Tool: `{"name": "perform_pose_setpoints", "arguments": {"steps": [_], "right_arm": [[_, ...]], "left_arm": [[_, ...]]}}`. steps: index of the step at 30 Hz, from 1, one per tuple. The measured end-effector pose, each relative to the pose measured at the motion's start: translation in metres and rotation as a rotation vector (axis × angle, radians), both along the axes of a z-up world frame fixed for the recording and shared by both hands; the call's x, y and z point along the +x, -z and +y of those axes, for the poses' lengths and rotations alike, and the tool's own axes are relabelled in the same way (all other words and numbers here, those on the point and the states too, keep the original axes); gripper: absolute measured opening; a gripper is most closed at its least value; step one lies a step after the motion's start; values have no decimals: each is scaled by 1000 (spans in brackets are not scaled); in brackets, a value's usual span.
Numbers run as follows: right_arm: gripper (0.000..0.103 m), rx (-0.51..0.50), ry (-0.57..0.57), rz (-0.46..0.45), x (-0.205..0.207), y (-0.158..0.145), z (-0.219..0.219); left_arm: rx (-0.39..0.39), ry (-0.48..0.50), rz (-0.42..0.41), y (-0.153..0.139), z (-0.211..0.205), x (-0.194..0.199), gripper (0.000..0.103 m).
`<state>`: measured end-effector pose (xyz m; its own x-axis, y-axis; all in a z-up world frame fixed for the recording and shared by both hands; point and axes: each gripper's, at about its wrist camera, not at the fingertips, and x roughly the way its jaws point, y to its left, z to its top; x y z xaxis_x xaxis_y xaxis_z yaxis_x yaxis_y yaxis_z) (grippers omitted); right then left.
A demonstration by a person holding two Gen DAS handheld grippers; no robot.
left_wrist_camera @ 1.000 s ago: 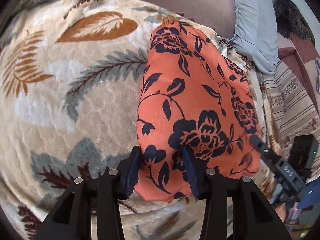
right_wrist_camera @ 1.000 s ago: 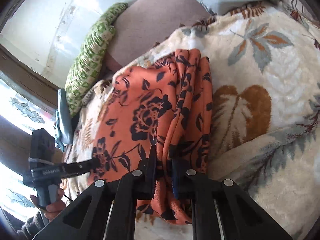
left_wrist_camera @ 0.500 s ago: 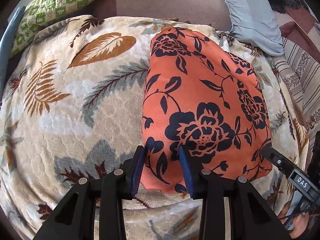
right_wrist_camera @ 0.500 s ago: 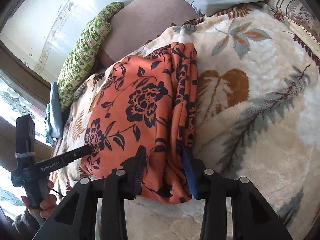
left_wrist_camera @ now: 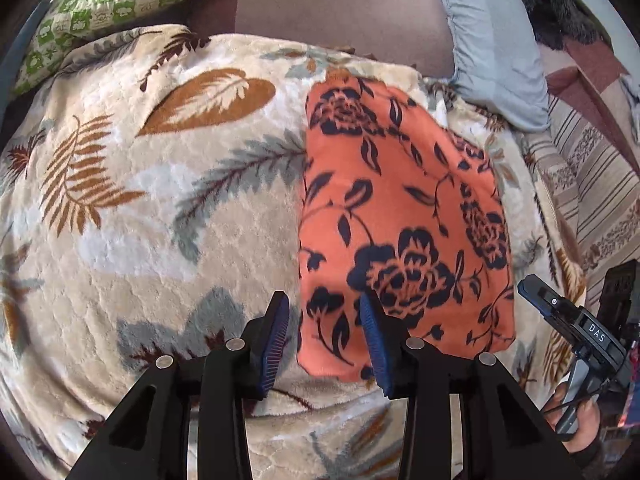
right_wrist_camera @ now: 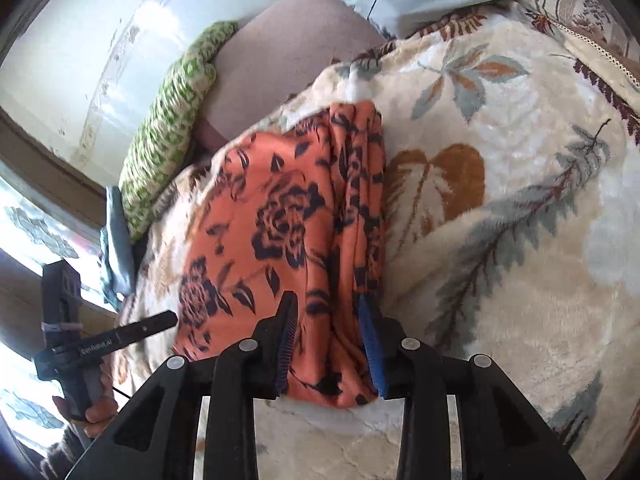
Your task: Fold small clothes
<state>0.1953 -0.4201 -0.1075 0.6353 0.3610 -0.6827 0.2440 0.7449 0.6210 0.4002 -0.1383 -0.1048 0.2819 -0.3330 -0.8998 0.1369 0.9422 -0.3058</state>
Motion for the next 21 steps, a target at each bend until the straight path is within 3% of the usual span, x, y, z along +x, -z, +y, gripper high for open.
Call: {"name": "perform_pose_setpoints", "arguments": {"steps": [3, 8, 11, 12, 13, 16, 17, 19, 21], "right_arm": [[46, 23, 51, -12, 28, -5, -15], [46, -3, 75, 59, 86, 12, -22], [46, -41, 64, 90, 114, 23, -18], [40, -58, 44, 102, 122, 25, -14], [15, -66, 20, 76, 127, 20, -11], [14, -10, -28, -115, 124, -8, -9], [14, 6, -17, -142, 123, -10, -13], [14, 33, 21, -86, 129, 8, -24], [14, 19, 34, 51, 137, 41, -27]], "left_arm": [[-30, -40, 21, -2, 9, 35, 47], [-72, -72, 147, 21, -1, 94, 48], [-53, -58, 166, 35, -19, 113, 48], [-41, -51, 172, 39, -27, 117, 48], [-22, -50, 168, 40, -32, 121, 46], [-44, -61, 87, 34, -34, 120, 36], [-44, -79, 66, 35, -31, 120, 32], [-37, -108, 74, 44, -27, 123, 31], [-13, -106, 94, 52, -31, 124, 31]]}}
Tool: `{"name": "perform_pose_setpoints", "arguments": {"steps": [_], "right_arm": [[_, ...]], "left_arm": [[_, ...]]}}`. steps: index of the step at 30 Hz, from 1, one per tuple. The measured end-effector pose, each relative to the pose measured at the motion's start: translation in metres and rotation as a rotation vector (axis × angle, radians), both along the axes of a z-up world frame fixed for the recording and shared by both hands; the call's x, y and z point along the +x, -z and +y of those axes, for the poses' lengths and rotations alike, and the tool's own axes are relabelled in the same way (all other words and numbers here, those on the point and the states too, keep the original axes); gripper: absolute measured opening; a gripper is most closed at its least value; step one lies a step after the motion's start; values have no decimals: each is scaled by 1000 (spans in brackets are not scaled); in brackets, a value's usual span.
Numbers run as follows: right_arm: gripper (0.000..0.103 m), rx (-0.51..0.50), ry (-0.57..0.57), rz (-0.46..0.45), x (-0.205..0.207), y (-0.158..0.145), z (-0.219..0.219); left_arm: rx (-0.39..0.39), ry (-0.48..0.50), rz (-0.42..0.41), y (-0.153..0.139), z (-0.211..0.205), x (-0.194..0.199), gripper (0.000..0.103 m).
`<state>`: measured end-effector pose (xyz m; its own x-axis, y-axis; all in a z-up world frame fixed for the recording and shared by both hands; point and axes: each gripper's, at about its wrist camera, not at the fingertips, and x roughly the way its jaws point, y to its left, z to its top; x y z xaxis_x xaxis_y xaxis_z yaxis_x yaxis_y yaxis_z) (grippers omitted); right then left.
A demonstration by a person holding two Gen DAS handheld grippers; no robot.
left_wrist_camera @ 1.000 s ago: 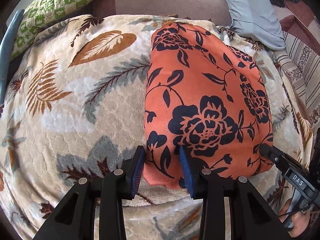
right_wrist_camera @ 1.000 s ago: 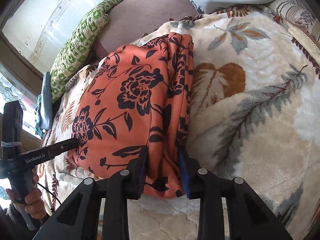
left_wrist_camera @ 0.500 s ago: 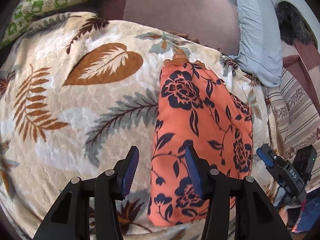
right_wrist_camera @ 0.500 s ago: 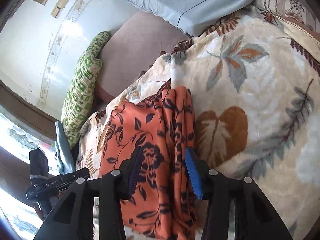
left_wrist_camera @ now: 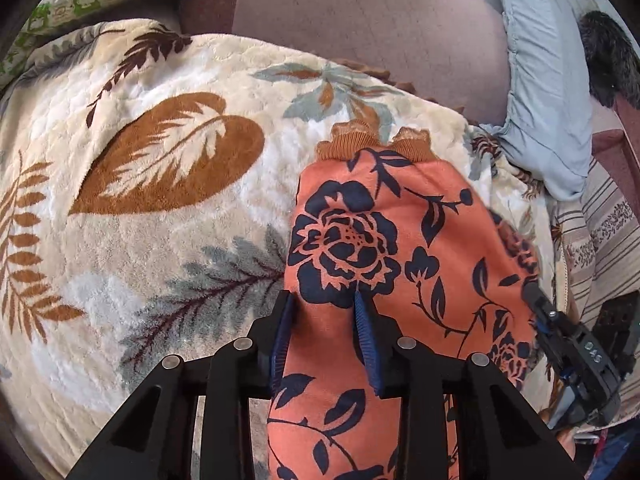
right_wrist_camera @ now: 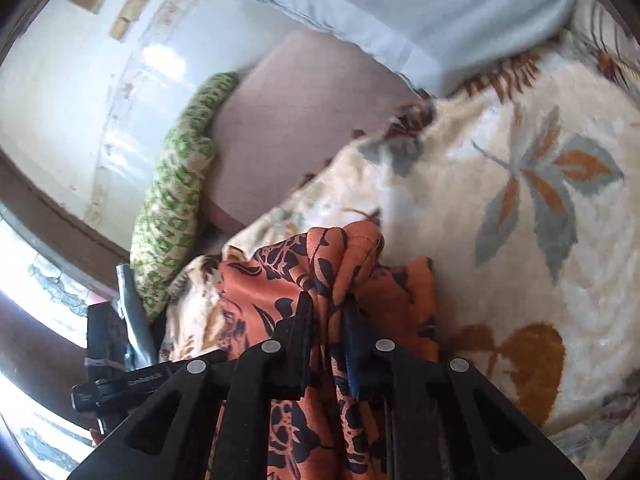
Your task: Fold small clothes
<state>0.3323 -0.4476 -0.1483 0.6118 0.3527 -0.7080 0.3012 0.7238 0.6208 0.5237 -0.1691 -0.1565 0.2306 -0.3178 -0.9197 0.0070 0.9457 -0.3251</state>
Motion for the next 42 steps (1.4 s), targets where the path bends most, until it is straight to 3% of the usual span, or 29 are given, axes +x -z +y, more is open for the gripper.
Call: {"name": "perform_pose_setpoints", "arguments": {"steps": [1, 2, 4, 6, 9, 13, 16, 26, 38, 39, 40, 42], "right_arm": [[16, -18, -6, 43, 0, 12, 1], [16, -12, -3, 30, -3, 15, 1], [23, -4, 13, 5, -9, 9, 1], [24, -73, -9, 9, -12, -4, 8], [26, -199, -55, 2, -20, -25, 21], [32, -286, -60, -14, -38, -46, 32], [41, -325, -56, -26, -51, -55, 38], [42, -428, -47, -58, -78, -77, 48], [42, -422, -53, -93, -90, -87, 57], [43, -400, -63, -92, -90, -85, 57], [51, -350, -83, -89, -90, -82, 55], [59, -235, -113, -70, -94, -70, 50]], "left_arm": [[22, 14, -10, -1, -4, -1, 31], [50, 33, -24, -4, -8, -2, 31], [80, 62, -49, -11, -15, -5, 31], [92, 80, -58, -16, -16, -10, 31], [86, 84, -62, -23, -11, -20, 31], [65, 84, -52, -31, -1, -38, 31], [67, 91, -49, -40, 5, -49, 32], [60, 92, -14, -51, 26, -82, 37], [71, 69, 10, -58, 37, -98, 38], [67, 66, 10, -60, 38, -98, 38], [57, 65, 13, -60, 39, -97, 38], [9, 59, 31, -58, 42, -97, 47]]}}
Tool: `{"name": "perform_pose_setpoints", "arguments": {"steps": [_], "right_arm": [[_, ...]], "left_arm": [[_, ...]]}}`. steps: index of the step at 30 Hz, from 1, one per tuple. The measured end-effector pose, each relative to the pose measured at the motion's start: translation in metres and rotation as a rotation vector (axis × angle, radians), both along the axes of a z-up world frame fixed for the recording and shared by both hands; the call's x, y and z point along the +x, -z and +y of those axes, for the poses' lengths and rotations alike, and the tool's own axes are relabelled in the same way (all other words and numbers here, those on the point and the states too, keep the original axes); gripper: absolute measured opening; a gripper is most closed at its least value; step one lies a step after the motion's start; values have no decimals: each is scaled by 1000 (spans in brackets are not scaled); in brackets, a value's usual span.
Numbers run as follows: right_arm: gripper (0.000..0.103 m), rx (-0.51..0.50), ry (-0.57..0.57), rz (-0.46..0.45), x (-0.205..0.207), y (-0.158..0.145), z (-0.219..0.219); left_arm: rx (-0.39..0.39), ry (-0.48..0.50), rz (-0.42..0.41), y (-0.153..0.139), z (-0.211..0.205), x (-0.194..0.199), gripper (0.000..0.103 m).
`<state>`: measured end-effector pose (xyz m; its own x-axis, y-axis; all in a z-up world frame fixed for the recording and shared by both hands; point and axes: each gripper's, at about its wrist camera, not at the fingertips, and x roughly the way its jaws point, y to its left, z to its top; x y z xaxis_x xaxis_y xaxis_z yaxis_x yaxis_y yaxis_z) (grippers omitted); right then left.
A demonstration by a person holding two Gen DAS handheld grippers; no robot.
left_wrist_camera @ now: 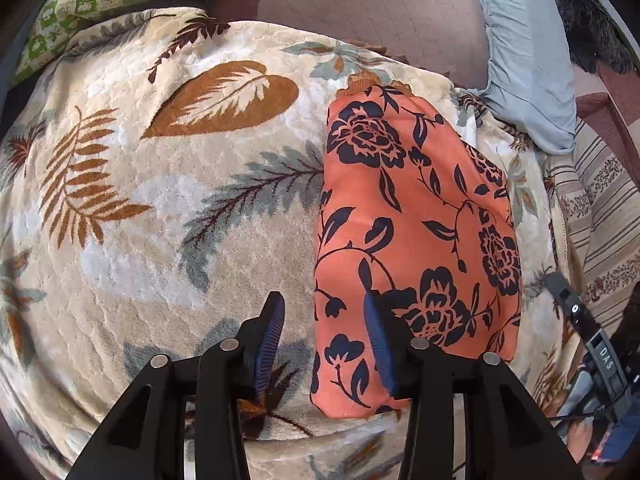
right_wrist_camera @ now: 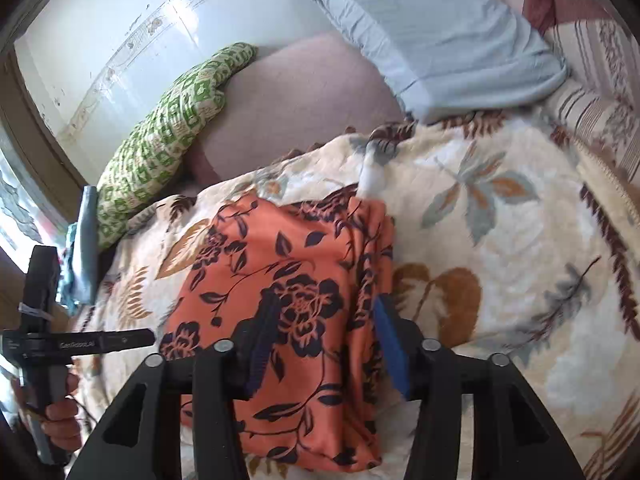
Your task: Fold small clothes
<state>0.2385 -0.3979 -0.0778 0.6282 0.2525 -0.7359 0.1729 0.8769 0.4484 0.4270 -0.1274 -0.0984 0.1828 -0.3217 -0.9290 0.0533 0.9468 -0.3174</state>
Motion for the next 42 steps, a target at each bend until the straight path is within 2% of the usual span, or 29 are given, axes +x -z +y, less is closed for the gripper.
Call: {"name": "perform_pose_setpoints", "arguments": {"steps": [1, 2, 6, 8, 9, 10, 12, 13, 15, 16, 20, 21, 22, 24, 28, 30, 31, 32, 35, 38, 39, 41, 42], "right_arm": [[58, 32, -8, 17, -3, 7, -2], [58, 43, -11, 35, -7, 14, -2], [58, 61, -29, 119, -14, 46, 7], [46, 60, -61, 125, -16, 53, 17], [33, 67, -75, 95, -18, 48, 19], [25, 112, -78, 58, -22, 44, 17], [24, 195, -51, 16, -32, 41, 7], [23, 201, -43, 20, -35, 44, 3], [23, 147, -41, 109, -34, 65, 0], [25, 160, -46, 135, -34, 73, -2], [33, 236, -15, 56, -32, 54, -18], [39, 258, 8, 36, -27, 50, -26], [51, 270, 34, 25, -20, 47, -34], [61, 261, 79, 27, -2, 47, -44], [62, 265, 111, 113, 33, 68, -50], [63, 270, 102, 123, 43, 76, -50], [66, 289, 92, 128, 46, 81, -48], [66, 306, 83, 135, 49, 86, -47], [68, 338, 59, 142, 51, 101, -44], [68, 378, 75, 99, 45, 106, -48], [67, 369, 74, 99, 45, 105, -47], [62, 320, 62, 115, 46, 99, -42], [52, 304, 51, 119, 46, 97, -38]], "left_arm": [[-35, 0, 14, 3, 2, 0, 53], [-72, 3, 30, 8, 4, -1, 54], [-151, -3, 118, 39, 7, -5, 55], [-178, -10, 150, 48, 6, -7, 52], [-175, 5, 138, 45, 4, -9, 49], [-155, 22, 104, 41, 1, -12, 47], [-94, 67, 58, 36, -5, -18, 46], [-61, 92, 51, 38, -7, -21, 45], [-10, 131, 51, 46, -12, -25, 44], [-5, 142, 61, 49, -13, -25, 44], [-80, 203, 4, 27, -4, -22, 42], [-93, 203, -16, 20, -1, -16, 42], [-100, 189, -35, 14, 3, -8, 44], [-101, 147, -34, 10, 8, 11, 47], [-147, 70, 37, 22, 9, 52, 47], [-187, 44, 60, 34, 4, 66, 48], [-212, 35, 71, 38, 2, 71, 51], [-221, 28, 77, 45, 0, 76, 59], [-209, 28, 93, 66, -15, 82, 68], [-225, 0, 107, 83, -24, 84, 69], [-237, -23, 107, 84, -23, 84, 69], [-256, -60, 98, 84, -19, 81, 57], [-247, -69, 91, 81, -18, 78, 53]]}}
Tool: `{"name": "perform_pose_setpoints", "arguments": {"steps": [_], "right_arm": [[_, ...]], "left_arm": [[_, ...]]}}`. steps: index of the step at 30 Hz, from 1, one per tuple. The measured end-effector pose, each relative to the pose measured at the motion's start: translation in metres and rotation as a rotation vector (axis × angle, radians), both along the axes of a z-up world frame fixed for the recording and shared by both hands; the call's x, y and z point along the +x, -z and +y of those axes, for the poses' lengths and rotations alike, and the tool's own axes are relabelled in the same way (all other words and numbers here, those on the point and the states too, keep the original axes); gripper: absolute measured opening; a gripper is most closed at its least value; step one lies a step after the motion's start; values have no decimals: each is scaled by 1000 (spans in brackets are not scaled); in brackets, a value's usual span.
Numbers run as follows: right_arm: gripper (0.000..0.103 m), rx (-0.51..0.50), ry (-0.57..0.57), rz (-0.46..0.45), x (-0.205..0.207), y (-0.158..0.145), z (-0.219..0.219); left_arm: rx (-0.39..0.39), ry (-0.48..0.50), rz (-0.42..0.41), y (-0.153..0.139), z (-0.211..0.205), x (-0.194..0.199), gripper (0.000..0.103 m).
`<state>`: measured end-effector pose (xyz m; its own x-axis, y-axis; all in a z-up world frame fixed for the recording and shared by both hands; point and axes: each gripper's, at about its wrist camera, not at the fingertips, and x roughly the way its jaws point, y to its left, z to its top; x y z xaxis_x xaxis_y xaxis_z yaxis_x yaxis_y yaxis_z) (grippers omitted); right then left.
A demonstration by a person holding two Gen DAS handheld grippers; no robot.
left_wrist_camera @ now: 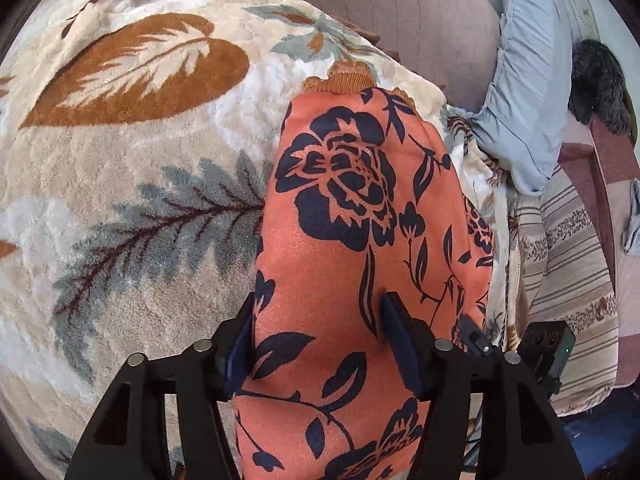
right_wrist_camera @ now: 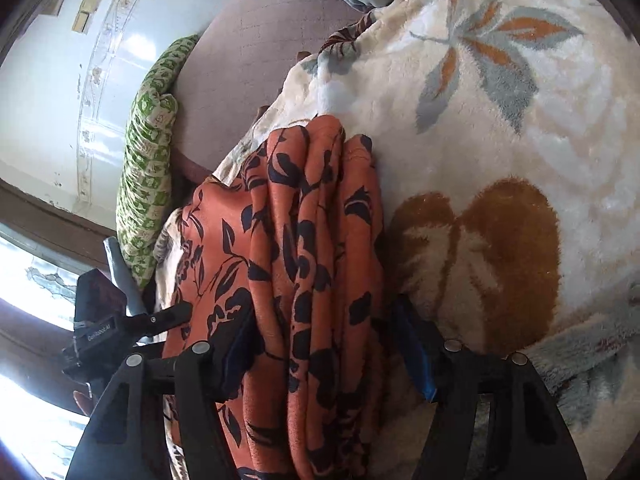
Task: Fold small clothes
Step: 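Release the blouse and raise both grippers away from it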
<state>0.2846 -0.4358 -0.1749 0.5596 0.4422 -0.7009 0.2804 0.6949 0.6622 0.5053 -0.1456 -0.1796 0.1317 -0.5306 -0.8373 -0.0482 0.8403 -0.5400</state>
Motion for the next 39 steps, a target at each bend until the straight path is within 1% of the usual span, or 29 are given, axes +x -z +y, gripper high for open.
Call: {"name": "perform_pose_setpoints", "arguments": {"steps": [1, 2, 4, 6, 8, 11, 14, 15, 17, 19, 21, 23, 24, 26, 28, 29, 30, 31, 33, 34, 36, 39], "right_arm": [[42, -20, -10, -2, 1, -4, 4], [40, -49, -17, -6, 0, -9, 9], [34, -80, -19, -11, -2, -20, 17], [32, -76, -10, -23, -7, -31, 23], [32, -43, -14, -57, -12, -43, 31], [32, -1, -46, -92, -14, -58, 57], [32, 59, -95, -112, -9, -65, 93], [32, 71, -112, -111, -6, -65, 107], [33, 63, -152, -102, -3, -64, 137], [33, 44, -191, -86, 0, -58, 163], [33, -14, -230, -57, 3, -49, 186], [33, -128, -270, -33, 6, -41, 202], [33, -173, -284, -31, 6, -39, 207], [34, -209, -304, -40, 7, -40, 209], [37, -235, -321, -31, 10, -38, 208], [39, -272, -332, -32, 11, -37, 208], [46, -310, -343, -32, 11, -34, 207], [59, -327, -340, -25, 11, -30, 205], [70, -300, -316, -11, 14, -25, 196], [71, -275, -307, -5, 13, -23, 192], [71, -233, -287, 14, 9, -23, 185], [72, -223, -260, 33, 0, -32, 179]], "left_arm": [[19, -3, -9, -4, 0, -3, 48], [48, 1, -24, -9, -1, -8, 44], [93, 6, -68, -23, -5, -18, 41], [115, 12, -118, -38, -6, -29, 40], [144, 15, -169, -54, 1, -42, 40], [153, 9, -232, -81, 33, -57, 40], [173, -17, -268, -102, 78, -71, 41], [183, -26, -264, -103, 94, -76, 42], [202, -47, -241, -99, 125, -86, 43], [219, -71, -211, -87, 149, -96, 43], [232, -88, -168, -69, 170, -102, 43], [271, -101, -127, -47, 180, -103, 43], [287, -98, -130, -39, 180, -103, 43], [270, -79, -162, -33, 176, -102, 44], [293, -48, -183, -32, 166, -98, 44], [315, -26, -199, -29, 162, -98, 46], [341, -8, -214, -27, 158, -97, 47], [362, 3, -227, -26, 155, -99, 49], [382, -2, -242, -29, 152, -105, 54], [388, -11, -248, -29, 153, -107, 57], [394, -25, -260, -36, 156, -115, 57], [455, -25, -317, -55, 155, -133, 57]]}}
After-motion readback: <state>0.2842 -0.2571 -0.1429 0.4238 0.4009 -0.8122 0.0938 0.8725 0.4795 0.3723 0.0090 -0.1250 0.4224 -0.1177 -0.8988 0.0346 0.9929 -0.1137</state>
